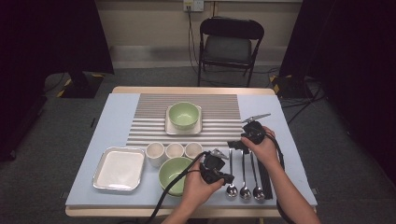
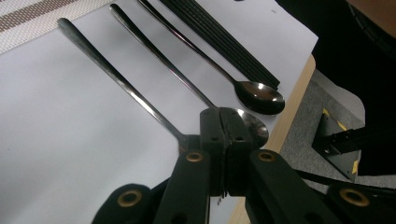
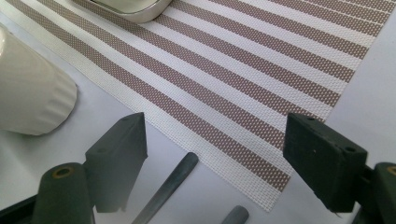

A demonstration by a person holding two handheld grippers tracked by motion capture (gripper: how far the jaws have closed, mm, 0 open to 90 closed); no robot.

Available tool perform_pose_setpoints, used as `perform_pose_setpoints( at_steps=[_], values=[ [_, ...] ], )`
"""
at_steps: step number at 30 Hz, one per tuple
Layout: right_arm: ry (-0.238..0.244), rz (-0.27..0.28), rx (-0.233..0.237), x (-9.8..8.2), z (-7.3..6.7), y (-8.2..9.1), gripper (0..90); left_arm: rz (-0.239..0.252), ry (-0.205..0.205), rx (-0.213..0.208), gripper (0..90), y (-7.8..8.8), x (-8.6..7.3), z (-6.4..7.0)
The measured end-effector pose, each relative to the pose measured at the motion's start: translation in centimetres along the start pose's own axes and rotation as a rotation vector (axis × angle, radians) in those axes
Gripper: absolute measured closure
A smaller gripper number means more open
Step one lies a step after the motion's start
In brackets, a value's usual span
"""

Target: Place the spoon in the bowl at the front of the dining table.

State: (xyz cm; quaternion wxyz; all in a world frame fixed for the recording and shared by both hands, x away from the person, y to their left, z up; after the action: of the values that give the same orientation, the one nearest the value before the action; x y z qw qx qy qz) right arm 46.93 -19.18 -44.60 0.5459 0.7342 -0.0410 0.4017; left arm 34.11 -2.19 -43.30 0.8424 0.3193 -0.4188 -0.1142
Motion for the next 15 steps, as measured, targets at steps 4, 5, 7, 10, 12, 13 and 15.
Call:
perform_pose_setpoints(
  at_steps=[4,5,7,10,12,13,15],
  values=[
    [0.001,0.002,-0.004,-0.1,0.1,0.1,21.2,-0.004,-0.003,0.005,89.4,-0.5,-0.3,0.1],
    [-0.001,0.003,-0.002,-0.1,0.1,0.1,21.2,-0.006,-0.004,0.002,89.4,-0.5,-0.3,0.2],
    [-0.002,0.002,-0.003,-0.2,0.2,0.1,21.2,-0.012,-0.003,0.0,89.4,-0.9,-0.5,0.2],
    [-0.009,-0.004,-0.003,-0.3,0.2,0.1,21.2,-0.019,0.001,-0.007,89.4,-1.4,-0.8,0.3],
    [-0.002,0.0,-0.003,-0.4,0.3,0.0,21.2,-0.022,0.003,-0.003,89.4,-1.6,-0.9,0.3],
    [-0.001,-0.001,-0.003,-0.4,0.3,0.0,21.2,-0.022,0.004,-0.002,89.5,-1.6,-1.0,0.3],
    [-0.008,-0.006,-0.001,-0.5,0.3,0.1,21.2,-0.022,0.003,0.002,89.5,-1.7,-1.0,0.3]
  ],
)
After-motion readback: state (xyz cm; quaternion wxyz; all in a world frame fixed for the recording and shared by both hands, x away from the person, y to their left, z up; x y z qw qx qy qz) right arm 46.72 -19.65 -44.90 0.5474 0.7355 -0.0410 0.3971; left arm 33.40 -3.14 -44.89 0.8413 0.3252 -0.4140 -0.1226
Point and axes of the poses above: each handheld gripper's, and its own axes: y roughly backward along the jaws, x roughly out of its top, z roughly to its right, the point moved 2 cm from there along -y, roughly forward along the jaws, and after that the axes turned 6 degrees about -x, right-handed, at the moved point
